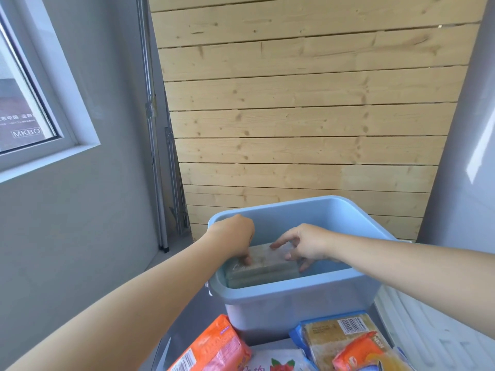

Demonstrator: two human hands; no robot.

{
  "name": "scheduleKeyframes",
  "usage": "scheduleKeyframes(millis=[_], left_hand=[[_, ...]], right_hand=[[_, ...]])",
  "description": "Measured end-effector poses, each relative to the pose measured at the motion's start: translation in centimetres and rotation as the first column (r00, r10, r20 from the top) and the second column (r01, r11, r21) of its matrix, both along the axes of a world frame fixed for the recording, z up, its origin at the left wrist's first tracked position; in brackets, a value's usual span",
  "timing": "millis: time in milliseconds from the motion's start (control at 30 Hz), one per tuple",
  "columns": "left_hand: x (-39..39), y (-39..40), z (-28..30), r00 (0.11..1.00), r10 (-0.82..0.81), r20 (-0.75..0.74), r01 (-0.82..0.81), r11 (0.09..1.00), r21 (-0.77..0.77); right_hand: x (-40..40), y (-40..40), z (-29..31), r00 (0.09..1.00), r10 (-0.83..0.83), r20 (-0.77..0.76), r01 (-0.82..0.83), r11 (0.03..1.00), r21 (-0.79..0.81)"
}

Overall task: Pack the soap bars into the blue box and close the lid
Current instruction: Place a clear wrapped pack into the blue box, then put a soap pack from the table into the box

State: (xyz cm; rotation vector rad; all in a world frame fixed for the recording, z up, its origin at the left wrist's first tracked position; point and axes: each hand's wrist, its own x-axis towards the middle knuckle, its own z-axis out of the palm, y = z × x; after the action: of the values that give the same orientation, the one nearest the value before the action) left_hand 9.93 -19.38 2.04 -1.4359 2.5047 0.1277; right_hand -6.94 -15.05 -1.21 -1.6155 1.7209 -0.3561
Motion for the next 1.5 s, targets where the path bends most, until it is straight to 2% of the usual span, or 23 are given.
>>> scheduleKeyframes(millis=[200,300,400,533,667,867,933,1067,1200,1333,1500], left_hand=[[-0.2,-0.1,-0.3,0.999,0.023,0.041,-0.022,0.999,-0.029],[0.0,-0.2,-0.2,1.000,-0.003,0.012,0.004,0.999,-0.053],[0.3,0.2,0.3,0.994,-0.027,-0.104,0.020,0.998,-0.065],[1.4,2.0,1.9,0.950,-0.042,-0.308,0.004,0.993,-0.121],[2.5,4.8,3.8,0.884,-0.068,-0.463,-0.011,0.986,-0.166],[3.3,11.8,4.4,0.739,-0.123,-0.662,0.027,0.988,-0.154],[3.1,14.4,3.9,0.694,-0.127,-0.709,0.057,0.991,-0.122],[2.2,18.7,2.0,0.690,-0.141,-0.710,0.165,0.986,-0.035],[1.1,21.3,-0.1,0.783,-0.169,-0.599,0.258,0.964,0.064],[0.3,22.2,-2.2,0.843,-0.169,-0.511,0.279,0.949,0.146],[-0.1,22.6,-3.5,0.826,-0.178,-0.534,0.282,0.952,0.119]], right_hand=[[0.3,-0.4,-0.3,0.997,-0.064,-0.033,0.064,0.998,0.022],[0.3,-0.3,-0.2,0.997,-0.063,-0.048,0.065,0.997,0.032],[0.6,0.0,0.5,0.995,-0.092,-0.033,0.093,0.995,0.028],[0.4,1.4,2.3,0.984,-0.122,-0.131,0.102,0.984,-0.149],[0.0,4.2,4.6,0.982,-0.189,-0.025,0.176,0.948,-0.267],[0.8,12.0,6.6,0.982,-0.183,0.056,0.186,0.850,-0.493],[1.0,14.8,6.6,0.986,-0.159,0.049,0.162,0.840,-0.518],[0.5,19.7,4.8,0.989,-0.147,-0.001,0.131,0.884,-0.449],[-0.7,22.8,2.2,0.982,-0.183,-0.038,0.159,0.925,-0.346],[-1.8,24.3,0.6,0.978,-0.204,-0.050,0.186,0.951,-0.247],[-2.1,25.2,0.0,0.986,-0.165,-0.001,0.161,0.964,-0.213]])
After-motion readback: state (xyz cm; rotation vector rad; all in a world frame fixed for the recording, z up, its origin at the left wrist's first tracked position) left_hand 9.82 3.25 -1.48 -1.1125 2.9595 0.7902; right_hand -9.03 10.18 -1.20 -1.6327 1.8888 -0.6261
